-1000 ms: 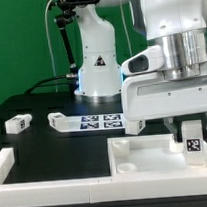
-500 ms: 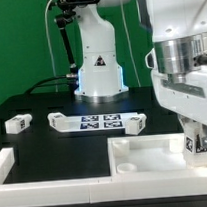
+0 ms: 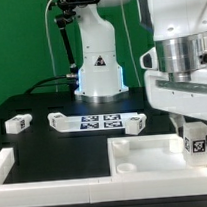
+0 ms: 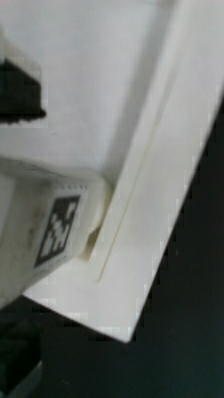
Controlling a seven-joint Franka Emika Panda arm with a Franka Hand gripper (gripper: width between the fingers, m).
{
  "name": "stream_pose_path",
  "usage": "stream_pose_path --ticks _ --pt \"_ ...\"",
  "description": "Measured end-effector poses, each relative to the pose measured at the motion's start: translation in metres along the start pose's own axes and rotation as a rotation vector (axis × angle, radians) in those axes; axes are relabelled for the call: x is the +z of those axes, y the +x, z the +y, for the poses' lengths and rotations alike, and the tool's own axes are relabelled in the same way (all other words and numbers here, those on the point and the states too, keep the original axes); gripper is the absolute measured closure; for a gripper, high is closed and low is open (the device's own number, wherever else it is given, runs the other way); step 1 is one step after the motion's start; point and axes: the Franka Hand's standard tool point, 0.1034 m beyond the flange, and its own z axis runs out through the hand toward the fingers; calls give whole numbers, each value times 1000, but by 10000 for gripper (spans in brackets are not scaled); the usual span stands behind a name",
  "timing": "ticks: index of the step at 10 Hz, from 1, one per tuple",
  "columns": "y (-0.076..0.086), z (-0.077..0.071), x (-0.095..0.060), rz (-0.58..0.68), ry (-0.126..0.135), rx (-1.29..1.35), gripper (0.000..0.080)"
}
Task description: Assemble square table
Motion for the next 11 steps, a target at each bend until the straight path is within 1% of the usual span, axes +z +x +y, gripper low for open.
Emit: stream_pose_path --ticks 1,2,3,4,5,6,7,8,9,10,11 --pt "2 0 0 4 3 -88 179" --pt "1 0 1 3 2 -133 159" --pt "1 1 1 4 2 -187 151" --pt "2 1 0 16 -6 -339 151" --pt "1 1 0 44 -23 -561 150" --pt "-1 -3 -3 92 -39 -901 150" --pt "-2 -3 -1 102 -32 -928 150" --pt "-2 -2 -1 101 -31 -878 150" --pt "-1 -2 -1 101 -32 -879 243" --pt "-2 -2 0 101 -29 -834 443" --pt "-2 -2 0 101 -27 -781 443"
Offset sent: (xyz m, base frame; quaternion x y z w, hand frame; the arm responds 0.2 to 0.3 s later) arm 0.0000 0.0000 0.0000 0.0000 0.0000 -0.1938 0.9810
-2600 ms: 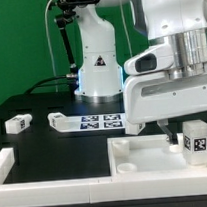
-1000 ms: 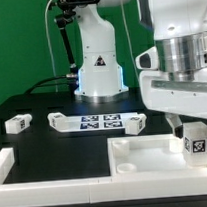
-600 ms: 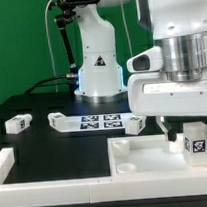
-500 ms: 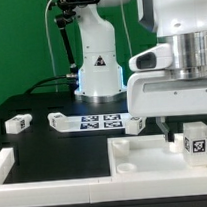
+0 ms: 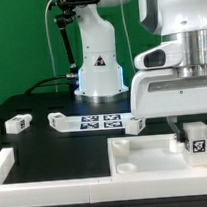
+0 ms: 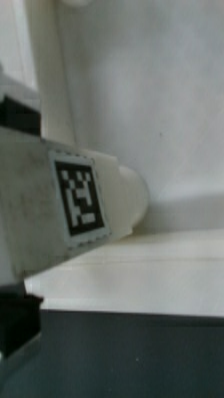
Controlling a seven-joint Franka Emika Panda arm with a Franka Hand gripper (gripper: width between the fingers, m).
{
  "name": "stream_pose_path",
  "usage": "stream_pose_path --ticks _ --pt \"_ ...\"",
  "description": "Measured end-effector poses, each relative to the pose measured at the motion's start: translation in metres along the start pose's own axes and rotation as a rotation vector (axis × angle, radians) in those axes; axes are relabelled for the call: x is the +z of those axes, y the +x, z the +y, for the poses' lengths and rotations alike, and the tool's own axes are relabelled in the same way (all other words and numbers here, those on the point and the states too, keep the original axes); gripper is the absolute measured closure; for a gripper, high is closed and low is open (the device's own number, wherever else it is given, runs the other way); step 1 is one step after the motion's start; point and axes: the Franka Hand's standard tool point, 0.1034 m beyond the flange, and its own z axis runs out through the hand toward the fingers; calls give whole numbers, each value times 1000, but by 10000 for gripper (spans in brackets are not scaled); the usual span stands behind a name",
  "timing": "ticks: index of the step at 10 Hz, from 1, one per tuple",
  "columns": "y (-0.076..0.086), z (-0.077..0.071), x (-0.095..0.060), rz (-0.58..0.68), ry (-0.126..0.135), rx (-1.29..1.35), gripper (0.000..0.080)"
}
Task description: Assemble square table
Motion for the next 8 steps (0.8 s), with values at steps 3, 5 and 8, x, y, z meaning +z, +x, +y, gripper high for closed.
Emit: stream_pose_path --ticks 3,5,8 --pt "0 1 0 0 -1 200 509" --pt "-2 3 0 -28 -13 631 509" --pt "1 3 1 -121 -13 1075 509"
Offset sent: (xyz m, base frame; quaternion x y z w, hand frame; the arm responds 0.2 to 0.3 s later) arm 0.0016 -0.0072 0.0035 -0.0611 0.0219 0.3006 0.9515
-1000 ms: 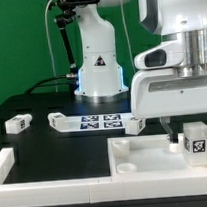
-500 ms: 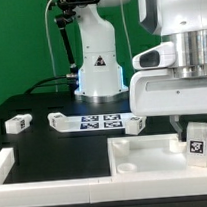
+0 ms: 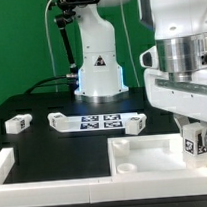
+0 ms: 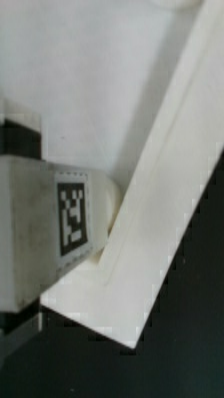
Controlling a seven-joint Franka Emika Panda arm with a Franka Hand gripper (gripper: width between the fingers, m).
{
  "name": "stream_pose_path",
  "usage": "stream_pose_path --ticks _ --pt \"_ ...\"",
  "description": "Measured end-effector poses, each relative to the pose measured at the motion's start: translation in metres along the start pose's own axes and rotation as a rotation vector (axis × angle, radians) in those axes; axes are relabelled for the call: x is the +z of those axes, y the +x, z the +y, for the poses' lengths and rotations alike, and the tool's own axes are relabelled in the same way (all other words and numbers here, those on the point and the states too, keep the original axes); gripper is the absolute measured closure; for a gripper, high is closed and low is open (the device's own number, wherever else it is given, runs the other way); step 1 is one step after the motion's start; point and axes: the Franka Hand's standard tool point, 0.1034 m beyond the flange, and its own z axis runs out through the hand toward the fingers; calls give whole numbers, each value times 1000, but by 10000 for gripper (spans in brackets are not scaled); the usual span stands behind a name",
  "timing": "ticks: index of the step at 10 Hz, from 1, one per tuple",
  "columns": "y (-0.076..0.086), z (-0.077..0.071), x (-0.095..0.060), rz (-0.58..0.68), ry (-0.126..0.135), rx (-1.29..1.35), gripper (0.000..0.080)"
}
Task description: Assemble square table
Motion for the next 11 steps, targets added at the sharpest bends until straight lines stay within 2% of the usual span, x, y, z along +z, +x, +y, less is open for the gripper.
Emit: stream_pose_path --ticks 1,2,4,5,6,7,10,11 --pt "1 0 0 -20 10 185 509" --pt "1 0 0 -21 10 227 509" --pt "2 0 0 -14 12 97 508" --pt "3 -1 0 -8 20 -56 294" --pt "2 0 -1 3 5 -225 294" --pt "3 0 -1 10 2 -342 182" --pt "4 0 0 20 0 -515 151" --pt "3 -1 0 59 11 -717 151"
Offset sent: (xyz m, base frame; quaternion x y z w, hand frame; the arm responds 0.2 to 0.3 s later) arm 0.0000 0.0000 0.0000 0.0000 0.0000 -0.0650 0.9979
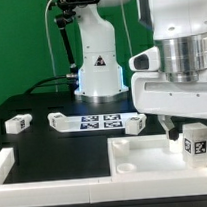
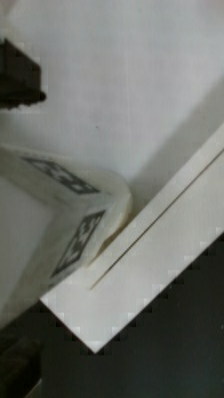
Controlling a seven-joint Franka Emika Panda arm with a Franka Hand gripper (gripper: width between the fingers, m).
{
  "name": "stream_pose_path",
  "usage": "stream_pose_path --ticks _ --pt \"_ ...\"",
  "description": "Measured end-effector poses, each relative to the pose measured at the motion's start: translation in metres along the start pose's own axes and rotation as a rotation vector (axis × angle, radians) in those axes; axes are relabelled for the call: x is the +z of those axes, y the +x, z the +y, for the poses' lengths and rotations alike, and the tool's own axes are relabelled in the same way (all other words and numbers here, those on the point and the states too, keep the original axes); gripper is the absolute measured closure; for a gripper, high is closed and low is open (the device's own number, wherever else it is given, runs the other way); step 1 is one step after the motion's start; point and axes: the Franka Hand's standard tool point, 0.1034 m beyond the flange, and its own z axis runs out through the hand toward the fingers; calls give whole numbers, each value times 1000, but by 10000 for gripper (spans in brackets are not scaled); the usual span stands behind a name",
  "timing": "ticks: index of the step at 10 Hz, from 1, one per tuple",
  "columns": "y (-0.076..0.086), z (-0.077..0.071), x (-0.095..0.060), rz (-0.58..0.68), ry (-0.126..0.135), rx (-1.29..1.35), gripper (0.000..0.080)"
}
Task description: Assemble square table
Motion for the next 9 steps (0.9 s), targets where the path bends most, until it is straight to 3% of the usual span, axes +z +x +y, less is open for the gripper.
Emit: stream_pose_path --ticks 2,5,6,7,8,9 --pt "-2 -3 -2 63 -6 -374 150" --pt "-2 -1 1 71 -6 -425 150" --pt "-2 -1 1 71 -6 -425 290" --pt "-2 -1 1 70 -4 -380 290" --pt "-2 -1 1 69 -1 -305 429" --pt "-2 -1 2 69 0 -248 513"
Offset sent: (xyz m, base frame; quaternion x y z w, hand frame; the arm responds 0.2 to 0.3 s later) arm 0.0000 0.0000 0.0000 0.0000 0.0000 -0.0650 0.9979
